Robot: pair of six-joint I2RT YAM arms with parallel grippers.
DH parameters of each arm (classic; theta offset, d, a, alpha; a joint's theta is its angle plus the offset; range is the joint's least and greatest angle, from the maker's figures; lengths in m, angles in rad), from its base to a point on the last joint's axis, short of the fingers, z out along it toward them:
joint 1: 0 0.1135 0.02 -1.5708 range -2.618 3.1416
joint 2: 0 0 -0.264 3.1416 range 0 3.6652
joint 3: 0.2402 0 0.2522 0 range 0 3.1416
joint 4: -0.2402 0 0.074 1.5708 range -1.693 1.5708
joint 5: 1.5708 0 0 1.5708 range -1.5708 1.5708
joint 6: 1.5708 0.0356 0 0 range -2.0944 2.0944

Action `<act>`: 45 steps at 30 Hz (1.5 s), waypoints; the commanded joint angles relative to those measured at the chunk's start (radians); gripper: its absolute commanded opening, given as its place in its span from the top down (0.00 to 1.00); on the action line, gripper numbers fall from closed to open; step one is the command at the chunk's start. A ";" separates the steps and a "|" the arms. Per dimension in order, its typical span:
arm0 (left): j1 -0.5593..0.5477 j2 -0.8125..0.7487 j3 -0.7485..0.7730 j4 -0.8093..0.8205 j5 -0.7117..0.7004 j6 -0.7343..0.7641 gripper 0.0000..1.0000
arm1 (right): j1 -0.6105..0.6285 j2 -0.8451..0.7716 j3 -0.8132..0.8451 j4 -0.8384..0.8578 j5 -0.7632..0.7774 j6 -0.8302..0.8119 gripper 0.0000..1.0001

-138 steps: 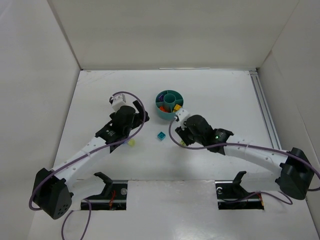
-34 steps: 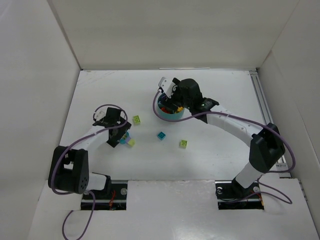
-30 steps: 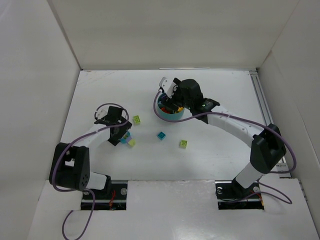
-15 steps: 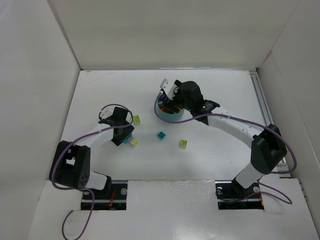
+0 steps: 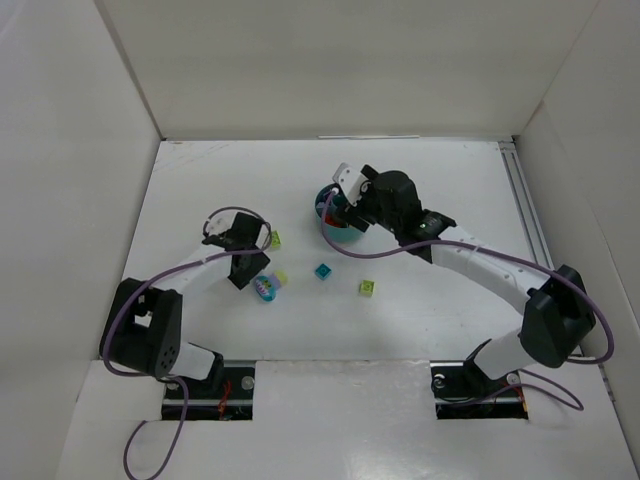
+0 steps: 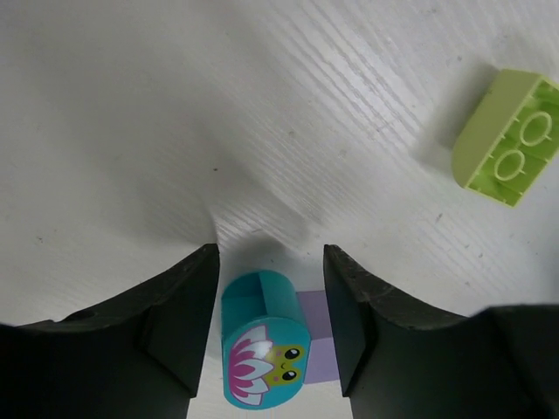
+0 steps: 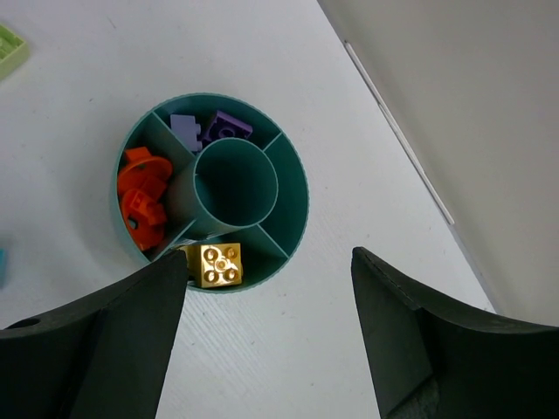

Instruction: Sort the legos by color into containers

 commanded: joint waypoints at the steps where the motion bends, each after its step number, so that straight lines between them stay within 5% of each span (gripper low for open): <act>1: -0.046 -0.058 0.045 -0.017 -0.053 0.039 0.51 | -0.003 -0.040 -0.029 0.051 0.009 0.023 0.20; 9: -0.100 -0.355 -0.118 0.265 0.048 0.328 0.37 | -0.003 -0.049 -0.047 0.051 -0.011 0.023 0.20; 15: -0.109 -0.388 -0.199 0.296 0.060 0.377 0.20 | 0.007 -0.049 -0.066 0.051 -0.047 0.004 0.20; 23: -0.109 -0.275 -0.228 0.399 0.129 0.421 0.17 | 0.007 -0.049 -0.057 0.051 -0.124 -0.005 0.20; 31: -0.152 -0.383 -0.342 0.477 0.298 0.419 0.17 | 0.016 -0.059 -0.057 0.051 -0.135 -0.017 0.20; 38: -0.327 -0.417 -0.360 0.376 0.144 0.339 0.17 | 0.025 -0.068 -0.057 0.051 -0.135 -0.017 0.20; 45: -0.473 -0.269 -0.238 0.238 -0.146 0.196 0.17 | 0.034 -0.068 -0.066 0.051 -0.135 -0.008 0.20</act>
